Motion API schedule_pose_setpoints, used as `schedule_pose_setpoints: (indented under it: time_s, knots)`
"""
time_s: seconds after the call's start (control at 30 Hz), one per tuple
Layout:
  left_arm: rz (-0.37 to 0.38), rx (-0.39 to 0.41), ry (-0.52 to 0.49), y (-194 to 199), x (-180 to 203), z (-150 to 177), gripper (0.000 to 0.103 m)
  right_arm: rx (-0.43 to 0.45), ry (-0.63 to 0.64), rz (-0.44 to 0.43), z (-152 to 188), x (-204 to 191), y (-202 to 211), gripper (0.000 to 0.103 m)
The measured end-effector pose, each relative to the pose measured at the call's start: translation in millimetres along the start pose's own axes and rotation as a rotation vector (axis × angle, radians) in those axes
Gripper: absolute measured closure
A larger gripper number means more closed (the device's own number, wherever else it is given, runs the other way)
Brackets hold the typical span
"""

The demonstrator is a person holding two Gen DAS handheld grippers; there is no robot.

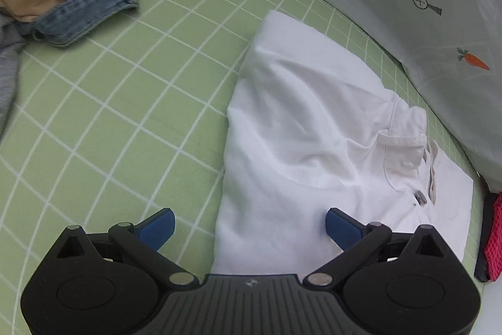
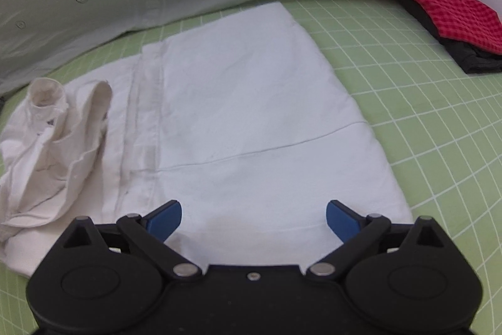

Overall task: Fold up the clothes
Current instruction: 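Grasp the end of the folded trousers with the left gripper and lift, then fold the held end over the trousers and open the left gripper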

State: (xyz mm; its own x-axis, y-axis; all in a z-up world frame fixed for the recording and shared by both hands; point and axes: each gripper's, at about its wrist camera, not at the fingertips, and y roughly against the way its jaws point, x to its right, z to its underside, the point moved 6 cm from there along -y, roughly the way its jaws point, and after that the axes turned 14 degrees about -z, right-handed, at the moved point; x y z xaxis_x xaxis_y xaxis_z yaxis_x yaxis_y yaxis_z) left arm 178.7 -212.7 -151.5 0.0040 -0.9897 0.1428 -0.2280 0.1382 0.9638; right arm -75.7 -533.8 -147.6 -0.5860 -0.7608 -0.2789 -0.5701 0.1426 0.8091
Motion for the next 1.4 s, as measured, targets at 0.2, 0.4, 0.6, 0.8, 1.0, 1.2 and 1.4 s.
schedule_pose_setpoints:
  time_s: [0.2,0.4,0.6,0.8,1.0,1.2,1.4]
  knots:
    - [0.093,-0.021,-0.013,-9.3,10.1,-4.6,0.024,-0.049,0.046,0.053,-1.3,-5.8,-13.2,0.003]
    - [0.165,-0.018,0.039,8.6,9.7,-1.7,0.079,-0.061,0.054,0.028,-4.6,-11.8,-18.8,0.003]
    - [0.245,0.092,-0.056,77.8,44.0,1.7,0.089,0.002,-0.024,-0.027,-3.7,-0.3,-4.5,0.003]
    - [0.368,0.151,-0.221,127.5,126.1,18.7,0.090,0.097,-0.125,-0.051,-4.1,34.1,20.6,0.003]
    - [0.467,0.037,-0.246,102.7,209.1,62.5,0.086,0.135,-0.187,-0.063,-2.4,73.0,35.3,0.003]
    - [0.350,0.006,-0.361,73.7,245.9,95.8,0.070,0.115,-0.195,-0.055,-7.3,94.5,33.1,0.003]
    - [0.370,0.090,-0.279,101.6,221.5,85.5,0.027,0.171,-0.187,-0.176,-43.3,82.6,34.0,0.003]
